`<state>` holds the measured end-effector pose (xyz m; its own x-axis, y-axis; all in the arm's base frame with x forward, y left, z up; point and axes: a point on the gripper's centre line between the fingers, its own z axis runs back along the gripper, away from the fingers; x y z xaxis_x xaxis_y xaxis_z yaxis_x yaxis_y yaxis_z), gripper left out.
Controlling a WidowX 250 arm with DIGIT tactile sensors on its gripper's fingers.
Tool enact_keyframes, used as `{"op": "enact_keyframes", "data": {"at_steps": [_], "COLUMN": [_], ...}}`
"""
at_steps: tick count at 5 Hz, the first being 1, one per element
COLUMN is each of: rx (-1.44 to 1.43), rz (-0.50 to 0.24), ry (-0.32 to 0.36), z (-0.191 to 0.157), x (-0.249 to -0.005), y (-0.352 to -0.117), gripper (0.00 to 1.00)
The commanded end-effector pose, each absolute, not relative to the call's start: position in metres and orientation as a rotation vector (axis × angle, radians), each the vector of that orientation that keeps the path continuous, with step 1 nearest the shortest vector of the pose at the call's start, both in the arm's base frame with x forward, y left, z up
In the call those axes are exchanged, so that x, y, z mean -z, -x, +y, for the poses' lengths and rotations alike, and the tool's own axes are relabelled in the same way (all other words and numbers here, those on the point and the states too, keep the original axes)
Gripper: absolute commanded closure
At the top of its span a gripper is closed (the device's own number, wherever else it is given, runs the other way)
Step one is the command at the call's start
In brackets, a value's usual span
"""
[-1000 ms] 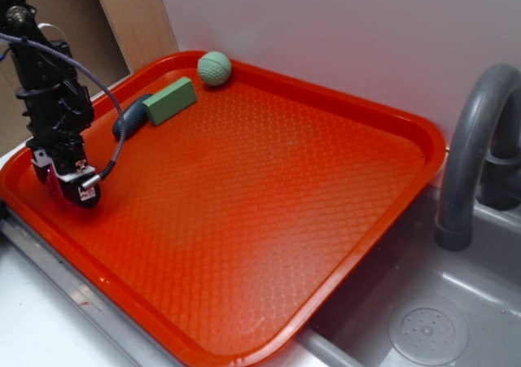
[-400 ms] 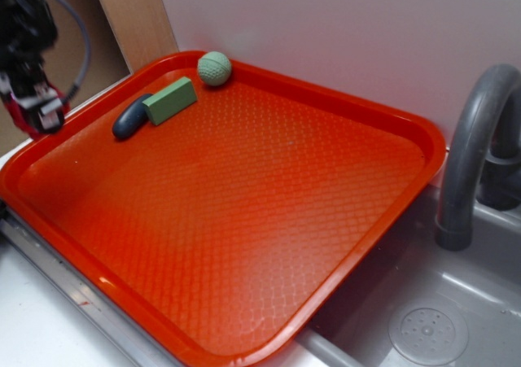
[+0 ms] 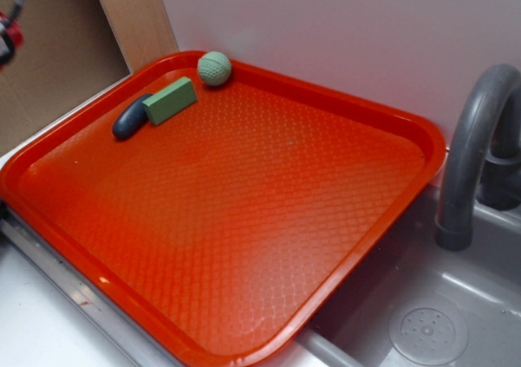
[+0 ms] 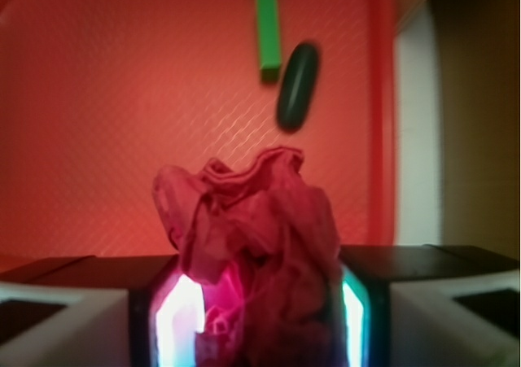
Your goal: Grab the red paper.
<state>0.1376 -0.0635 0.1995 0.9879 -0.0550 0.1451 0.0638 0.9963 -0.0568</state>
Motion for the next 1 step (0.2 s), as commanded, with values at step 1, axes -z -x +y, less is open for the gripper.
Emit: {"op": "enact_keyframes", "data": {"at_steps": [1], "rx": [0.072], "rz": [-0.167], "ry": [0.113], "z": [-0.0730], "x": [-0.2052], "y": [-0.1168], "gripper": [1.00]}}
